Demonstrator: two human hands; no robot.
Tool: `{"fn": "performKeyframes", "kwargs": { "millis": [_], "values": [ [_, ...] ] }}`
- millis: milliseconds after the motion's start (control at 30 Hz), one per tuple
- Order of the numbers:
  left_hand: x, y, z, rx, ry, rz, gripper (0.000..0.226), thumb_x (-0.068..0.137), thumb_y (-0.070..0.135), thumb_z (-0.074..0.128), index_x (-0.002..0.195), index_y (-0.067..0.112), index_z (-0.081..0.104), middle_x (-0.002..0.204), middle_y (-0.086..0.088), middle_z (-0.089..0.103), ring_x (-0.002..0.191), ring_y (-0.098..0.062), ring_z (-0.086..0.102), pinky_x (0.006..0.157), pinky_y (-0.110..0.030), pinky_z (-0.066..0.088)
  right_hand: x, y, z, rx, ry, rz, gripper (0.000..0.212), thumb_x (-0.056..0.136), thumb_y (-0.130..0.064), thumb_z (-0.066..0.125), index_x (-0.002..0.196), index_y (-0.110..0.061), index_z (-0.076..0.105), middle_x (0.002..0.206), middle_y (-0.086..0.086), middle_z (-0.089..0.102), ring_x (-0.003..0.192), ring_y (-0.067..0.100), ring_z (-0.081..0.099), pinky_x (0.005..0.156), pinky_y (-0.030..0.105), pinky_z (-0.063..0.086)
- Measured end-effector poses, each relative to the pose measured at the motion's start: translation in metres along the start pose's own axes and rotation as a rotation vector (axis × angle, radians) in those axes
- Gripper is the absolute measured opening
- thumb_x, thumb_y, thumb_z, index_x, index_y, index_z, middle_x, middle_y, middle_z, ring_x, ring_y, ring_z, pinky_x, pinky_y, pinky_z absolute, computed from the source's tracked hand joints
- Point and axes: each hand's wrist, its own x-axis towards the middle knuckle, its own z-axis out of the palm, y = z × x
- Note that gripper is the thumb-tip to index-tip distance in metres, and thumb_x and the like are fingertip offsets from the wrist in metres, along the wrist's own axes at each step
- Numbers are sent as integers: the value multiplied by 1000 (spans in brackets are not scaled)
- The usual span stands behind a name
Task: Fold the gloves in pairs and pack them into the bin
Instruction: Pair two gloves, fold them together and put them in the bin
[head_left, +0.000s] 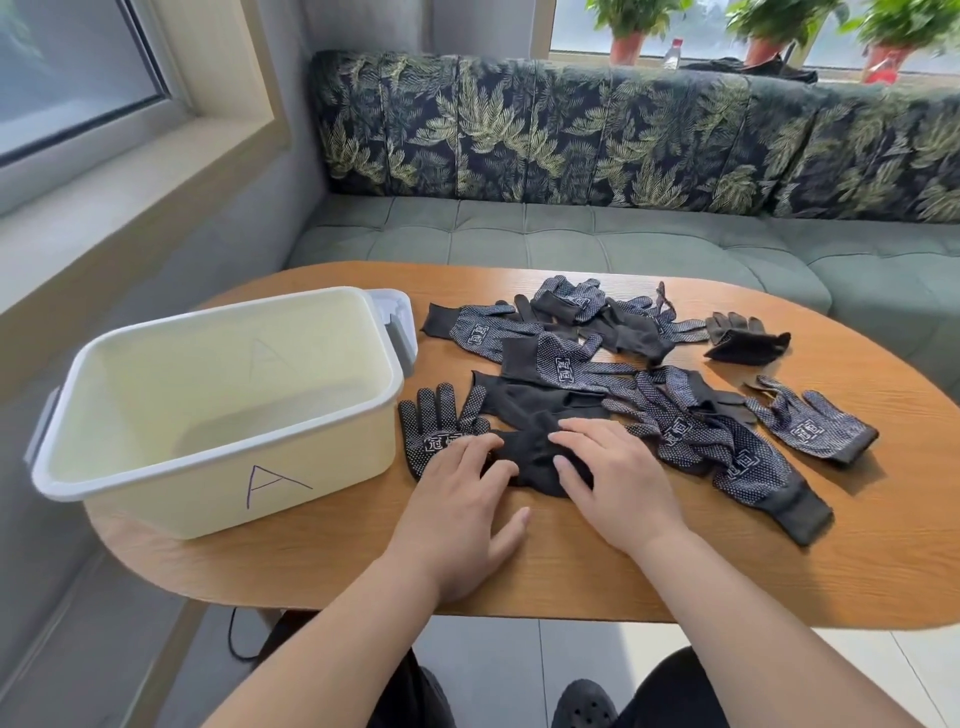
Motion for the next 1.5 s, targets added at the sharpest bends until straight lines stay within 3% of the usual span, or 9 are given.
{"fn": "performKeyframes", "kwargs": {
  "millis": [267,433,533,767,867,967,1233,1400,1500],
  "values": [
    [0,1,-1,-25,51,-45,49,101,54,54,134,18,60,153,-7,44,147,-29,39,123,-43,34,-4,-3,-3,-57,23,84,34,101,-43,56,124,-24,75,138,-3,67,131,19,60,112,40,48],
    [0,1,0,15,14,-190,61,101,59,44,144,17,54,150,-7,48,142,-30,43,122,-45,36,-3,-5,-5,-78,124,105,22,100,-41,60,89,-24,65,92,-7,64,92,22,62,90,40,50],
    [1,3,-1,33,7,-217,63,101,60,41,145,17,53,153,-9,48,145,-30,42,125,-45,32,-4,-6,-7,-150,162,166,26,98,-43,60,81,-23,59,83,-4,57,84,26,57,85,43,48],
    [4,0,-1,31,-100,-156,73,105,65,27,166,25,21,177,-1,10,164,-20,0,132,-36,-9,-8,-4,-11,-265,227,324,11,87,-35,71,85,-24,71,93,-4,65,95,28,57,86,43,43],
    [4,0,-1,19,-100,-158,74,105,66,28,167,26,18,177,-1,6,164,-20,-4,133,-37,-7,-7,-8,-12,-174,240,184,14,90,-30,74,101,-22,76,104,-3,64,98,27,58,83,43,50],
    [3,0,-1,9,-104,-169,73,105,66,28,166,27,19,176,-1,9,163,-20,0,133,-37,-4,-8,-15,-10,-39,103,-4,19,96,-42,70,106,-28,78,100,-10,63,94,19,61,79,38,55],
    [3,1,-3,-35,-82,-199,69,106,65,30,164,28,24,176,1,10,163,-19,2,133,-34,-4,-7,-16,-9,-251,143,253,39,97,-60,62,87,-26,76,89,-8,68,90,24,61,67,39,51],
    [4,1,-3,-27,-97,-209,71,106,66,28,166,28,18,177,1,5,164,-18,-2,133,-35,-7,-3,-10,-9,-296,130,450,41,97,-55,52,90,-21,74,95,-2,71,99,27,65,85,43,50],
    [5,1,-2,-18,-116,-196,74,106,67,25,168,27,13,178,0,0,164,-17,-8,132,-35,-10,0,-4,-8,-301,131,531,48,99,-54,46,106,-17,77,116,2,75,119,28,63,105,49,45]
  ]
}}
